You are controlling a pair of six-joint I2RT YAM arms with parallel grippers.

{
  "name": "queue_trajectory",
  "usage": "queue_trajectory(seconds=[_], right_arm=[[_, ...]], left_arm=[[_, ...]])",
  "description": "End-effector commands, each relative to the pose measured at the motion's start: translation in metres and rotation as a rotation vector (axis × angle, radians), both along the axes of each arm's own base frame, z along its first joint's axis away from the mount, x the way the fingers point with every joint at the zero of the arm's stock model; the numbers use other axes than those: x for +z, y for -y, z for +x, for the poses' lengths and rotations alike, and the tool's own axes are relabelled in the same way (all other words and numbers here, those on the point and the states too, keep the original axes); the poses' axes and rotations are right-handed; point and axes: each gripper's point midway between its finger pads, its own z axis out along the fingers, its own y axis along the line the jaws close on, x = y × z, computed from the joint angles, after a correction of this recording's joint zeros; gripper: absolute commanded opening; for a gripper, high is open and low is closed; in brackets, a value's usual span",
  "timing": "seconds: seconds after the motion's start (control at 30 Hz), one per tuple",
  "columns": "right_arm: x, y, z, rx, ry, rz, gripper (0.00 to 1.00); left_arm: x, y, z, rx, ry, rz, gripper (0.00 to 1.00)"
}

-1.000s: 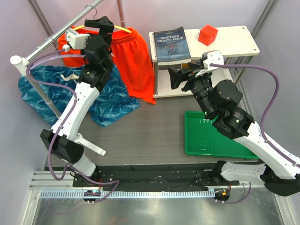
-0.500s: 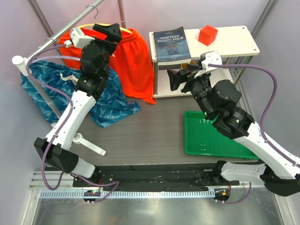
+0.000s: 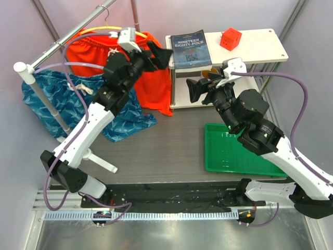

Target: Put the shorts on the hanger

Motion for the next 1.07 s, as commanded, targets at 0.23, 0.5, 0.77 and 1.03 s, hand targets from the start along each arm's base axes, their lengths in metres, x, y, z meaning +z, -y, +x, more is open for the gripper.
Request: queue_trajectory(seconds=[0.23,0.5,0.77,1.03], right_arm=[[-0.009,0.039,-0.021,-0.030,0.020,-0.043,0.84],[-0.069,0.081,-0.026,-0.062,-0.100,-0.102,0.85],[-0.129,0.101,-0.039,-0.041,-0.223,-0.088,0.87],[-0.125,0.095,-0.037,-0.004,-0.233,-0.098,0.87]], left_arm=[[-0.081,0.046,-0.156,-0.778,-0.181,0.677,1.00],[-0.129,-0.020,-0.201,-0.726,-0.354,0.917,1.00],[-0.120,-0.095,-0.198,-0.463,-0.374,0.914,1.00],[-0.102,-0.132,-0.180,-0.240,-0.374,0.853,1.00]])
